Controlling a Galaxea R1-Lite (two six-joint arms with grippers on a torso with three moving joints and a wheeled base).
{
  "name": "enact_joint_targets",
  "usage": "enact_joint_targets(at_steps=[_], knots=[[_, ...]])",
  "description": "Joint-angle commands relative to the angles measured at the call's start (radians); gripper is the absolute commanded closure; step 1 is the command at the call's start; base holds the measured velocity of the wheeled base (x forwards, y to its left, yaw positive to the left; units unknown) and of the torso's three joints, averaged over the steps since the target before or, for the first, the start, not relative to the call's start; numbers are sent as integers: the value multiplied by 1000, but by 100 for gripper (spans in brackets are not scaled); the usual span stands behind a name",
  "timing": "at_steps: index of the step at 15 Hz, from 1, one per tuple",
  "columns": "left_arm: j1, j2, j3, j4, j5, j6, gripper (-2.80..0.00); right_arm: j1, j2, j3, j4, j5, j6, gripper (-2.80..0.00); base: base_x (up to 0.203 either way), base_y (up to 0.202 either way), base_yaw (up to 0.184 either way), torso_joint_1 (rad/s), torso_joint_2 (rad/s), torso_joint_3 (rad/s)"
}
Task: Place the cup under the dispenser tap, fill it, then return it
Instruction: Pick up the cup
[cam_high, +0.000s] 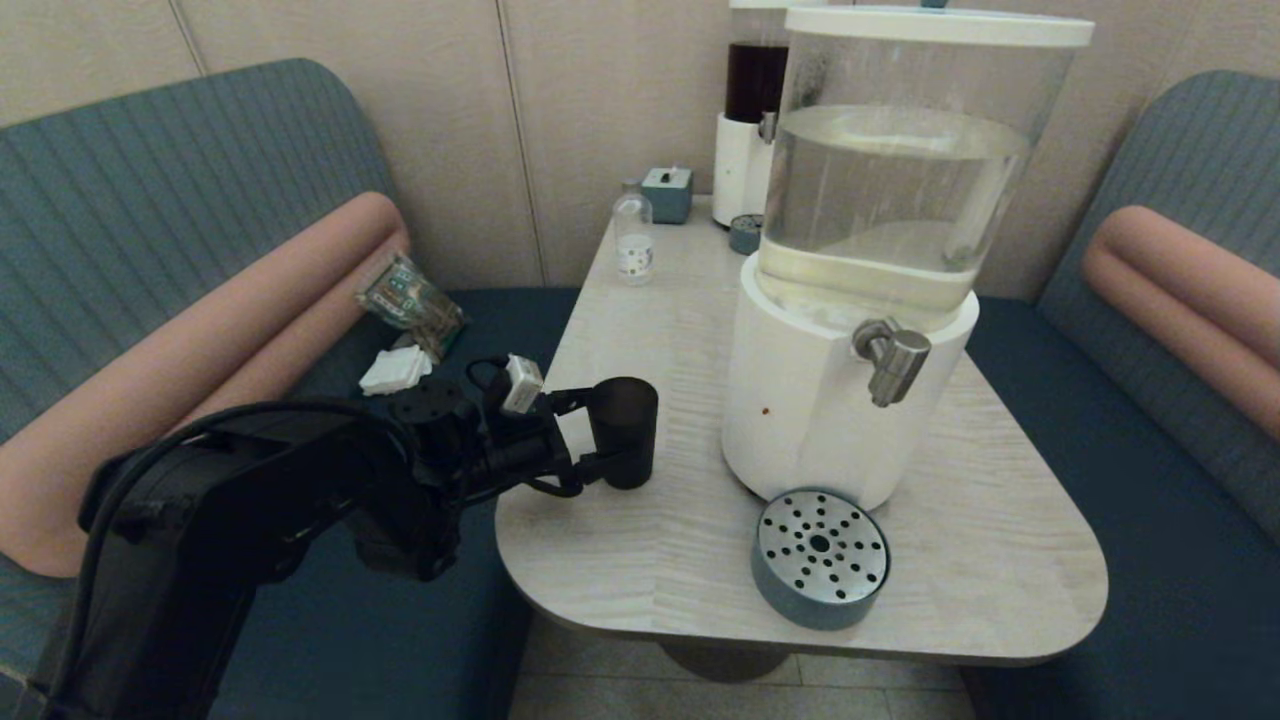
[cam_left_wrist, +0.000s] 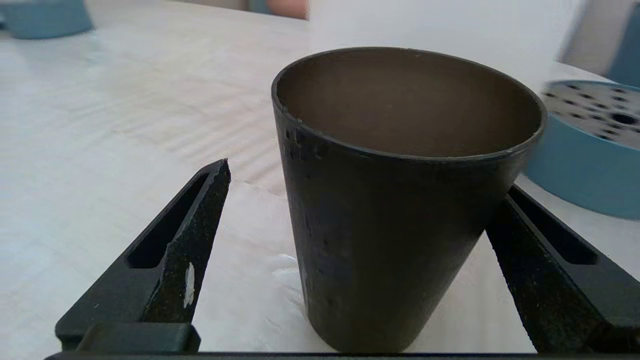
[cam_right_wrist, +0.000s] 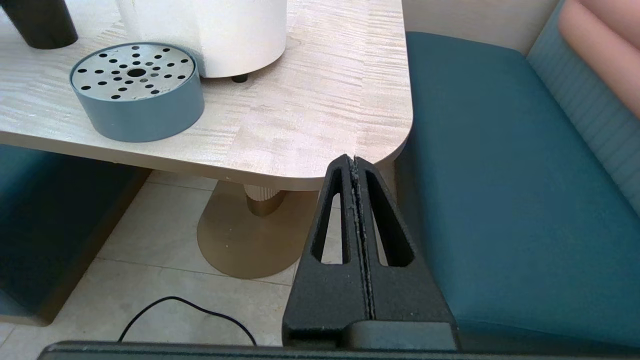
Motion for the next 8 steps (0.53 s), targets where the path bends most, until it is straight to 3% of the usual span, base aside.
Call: enact_joint_targets(at_steps=[1, 2, 3, 8], knots=[[-2, 27, -34, -8, 10, 0, -280, 1, 1, 12, -1, 1, 0, 0, 0, 0, 0, 0, 0, 0], [-4, 34, -37, -8, 21, 1, -206, -1, 0, 12, -1, 1, 0, 0, 0, 0, 0, 0, 0, 0], [-4, 36, -37, -8, 25, 1, 0, 1, 0, 12, -1, 1, 0, 0, 0, 0, 0, 0, 0, 0], [-9, 4, -14, -8, 25, 16, 0, -1, 1, 12, -1, 1, 0, 0, 0, 0, 0, 0, 0, 0]])
